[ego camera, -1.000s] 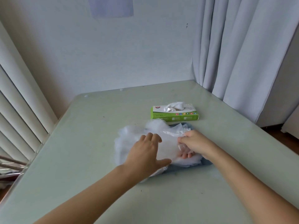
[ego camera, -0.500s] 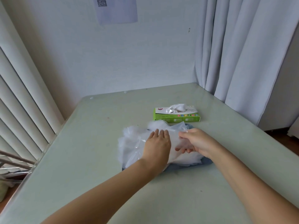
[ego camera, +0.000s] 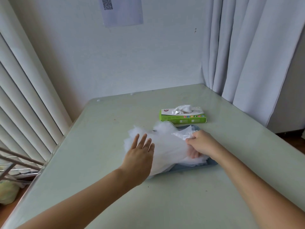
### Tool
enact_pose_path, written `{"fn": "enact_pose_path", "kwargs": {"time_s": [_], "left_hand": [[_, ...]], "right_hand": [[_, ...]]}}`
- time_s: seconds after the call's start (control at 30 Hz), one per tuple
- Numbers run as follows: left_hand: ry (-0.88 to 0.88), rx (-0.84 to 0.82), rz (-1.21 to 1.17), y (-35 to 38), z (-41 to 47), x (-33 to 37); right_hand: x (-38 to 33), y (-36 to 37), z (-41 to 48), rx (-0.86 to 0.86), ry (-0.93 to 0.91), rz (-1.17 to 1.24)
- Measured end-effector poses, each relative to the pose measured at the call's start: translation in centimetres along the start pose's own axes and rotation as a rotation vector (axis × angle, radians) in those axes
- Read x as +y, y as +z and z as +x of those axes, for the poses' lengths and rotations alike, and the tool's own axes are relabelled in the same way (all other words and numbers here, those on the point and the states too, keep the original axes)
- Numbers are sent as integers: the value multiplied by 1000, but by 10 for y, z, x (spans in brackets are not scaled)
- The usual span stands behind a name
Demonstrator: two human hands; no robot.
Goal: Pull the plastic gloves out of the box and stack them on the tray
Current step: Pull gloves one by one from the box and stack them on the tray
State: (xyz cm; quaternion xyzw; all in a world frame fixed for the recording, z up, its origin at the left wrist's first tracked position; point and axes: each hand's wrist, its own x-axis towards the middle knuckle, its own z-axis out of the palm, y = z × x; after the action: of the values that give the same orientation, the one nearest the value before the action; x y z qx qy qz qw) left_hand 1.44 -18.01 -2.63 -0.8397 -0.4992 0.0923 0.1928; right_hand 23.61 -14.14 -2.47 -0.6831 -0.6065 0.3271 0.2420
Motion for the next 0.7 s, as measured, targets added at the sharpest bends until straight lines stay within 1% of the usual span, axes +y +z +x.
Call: {"fn": "enact_pose_path", "kwargs": {"time_s": [0.03,0.07,0.13,0.17,0.2,0.3,0.5,0.7], "left_hand": [[0,83,-19,5,-3,-2],[13,217,-45,7,-6,-5],[73,420,-107,10,-9,-7],[96,487,-136,10,-8,-7],[111,504,-171,11,-7,-6],[110,487,-249,8,-3,-2],[55,409,-200,11,2,-3],[17,318,-115,9,4,-2]], "right_hand": [[-1,0,0,4,-1,-1],[-1,0,0,5,2,1],[0,1,0,0,4,13],[0,1,1,-3,4,18],[0,1,1,-5,4,25],[0,0,1,3,-3,52],[5,-6,4,52,-30,96],[5,-12,2,32,-22,37]]}}
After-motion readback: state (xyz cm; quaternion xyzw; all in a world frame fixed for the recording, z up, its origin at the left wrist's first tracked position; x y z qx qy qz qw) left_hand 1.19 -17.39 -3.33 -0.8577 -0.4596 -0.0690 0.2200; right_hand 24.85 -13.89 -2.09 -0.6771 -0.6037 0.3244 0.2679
